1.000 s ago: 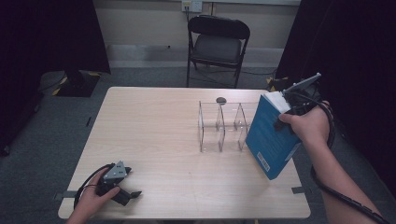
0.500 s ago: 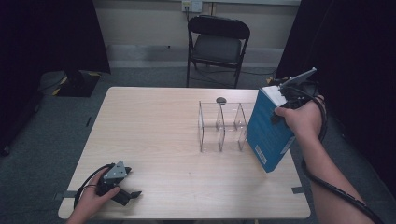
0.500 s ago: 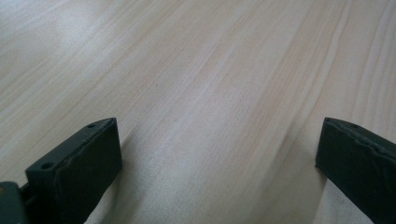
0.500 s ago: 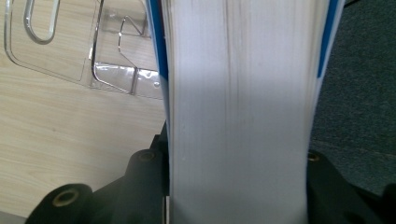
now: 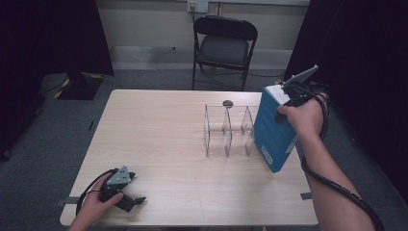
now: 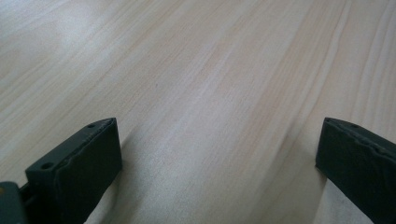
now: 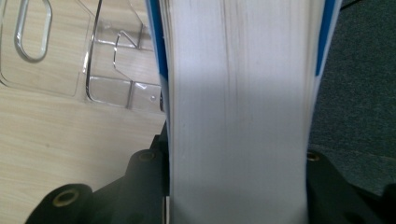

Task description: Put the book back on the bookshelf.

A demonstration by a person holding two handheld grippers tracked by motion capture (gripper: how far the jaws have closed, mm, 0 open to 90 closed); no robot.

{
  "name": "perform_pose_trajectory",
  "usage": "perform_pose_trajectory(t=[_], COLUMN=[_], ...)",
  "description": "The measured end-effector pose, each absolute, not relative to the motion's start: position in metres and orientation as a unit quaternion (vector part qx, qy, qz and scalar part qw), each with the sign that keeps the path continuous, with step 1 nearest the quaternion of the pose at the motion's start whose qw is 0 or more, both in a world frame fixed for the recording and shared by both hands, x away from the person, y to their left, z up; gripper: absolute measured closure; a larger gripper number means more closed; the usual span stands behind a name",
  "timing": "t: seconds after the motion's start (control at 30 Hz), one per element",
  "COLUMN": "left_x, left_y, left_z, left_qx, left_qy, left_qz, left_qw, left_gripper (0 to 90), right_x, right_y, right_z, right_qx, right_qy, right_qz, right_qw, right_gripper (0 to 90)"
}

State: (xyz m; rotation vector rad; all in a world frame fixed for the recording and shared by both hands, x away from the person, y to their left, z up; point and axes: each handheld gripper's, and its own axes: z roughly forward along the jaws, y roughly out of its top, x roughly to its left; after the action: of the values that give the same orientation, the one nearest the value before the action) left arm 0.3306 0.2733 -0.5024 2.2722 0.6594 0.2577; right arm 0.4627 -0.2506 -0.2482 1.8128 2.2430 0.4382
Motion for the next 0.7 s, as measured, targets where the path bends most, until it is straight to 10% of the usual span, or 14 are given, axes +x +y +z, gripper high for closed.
perform_pose_trajectory(t=[0.7], left_x=[0.33], left_y=[0.273], left_z=[-0.502], left_qx=[0.886], left_qy=[0.257], left_qz=[0.1], left_qw=[0.372], left_gripper=[0.0], right_x=[0.485], right_y=[-0.234], right_z=[-0.25], right_qx=[0.617], right_qy=[0.762], right_qz=[0.159], right_qw=[0.117], right_gripper=[61.6])
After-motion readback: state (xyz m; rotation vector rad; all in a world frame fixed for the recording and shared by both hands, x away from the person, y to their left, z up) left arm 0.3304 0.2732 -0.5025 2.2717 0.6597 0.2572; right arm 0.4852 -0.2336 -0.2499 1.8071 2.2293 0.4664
